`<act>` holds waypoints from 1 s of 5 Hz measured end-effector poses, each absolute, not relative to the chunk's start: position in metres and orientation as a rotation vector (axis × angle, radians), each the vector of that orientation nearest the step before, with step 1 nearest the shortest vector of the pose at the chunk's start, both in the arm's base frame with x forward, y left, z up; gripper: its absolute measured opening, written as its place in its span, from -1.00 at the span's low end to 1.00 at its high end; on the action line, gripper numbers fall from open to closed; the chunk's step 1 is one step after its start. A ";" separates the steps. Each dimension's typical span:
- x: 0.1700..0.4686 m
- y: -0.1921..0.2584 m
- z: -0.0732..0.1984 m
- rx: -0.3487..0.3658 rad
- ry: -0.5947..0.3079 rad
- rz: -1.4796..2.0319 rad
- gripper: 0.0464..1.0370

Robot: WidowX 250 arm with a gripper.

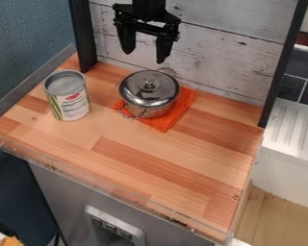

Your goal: Move the can to bottom left of the table

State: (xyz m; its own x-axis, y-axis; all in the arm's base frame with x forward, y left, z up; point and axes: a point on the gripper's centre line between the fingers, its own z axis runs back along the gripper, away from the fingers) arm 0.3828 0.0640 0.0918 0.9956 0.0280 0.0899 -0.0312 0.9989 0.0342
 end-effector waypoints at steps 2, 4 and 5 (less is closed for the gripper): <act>0.374 0.086 0.068 0.026 -0.043 0.046 0.93; 0.376 0.139 0.053 0.026 -0.050 0.047 0.93; 0.370 0.154 0.042 0.023 -0.032 0.049 0.93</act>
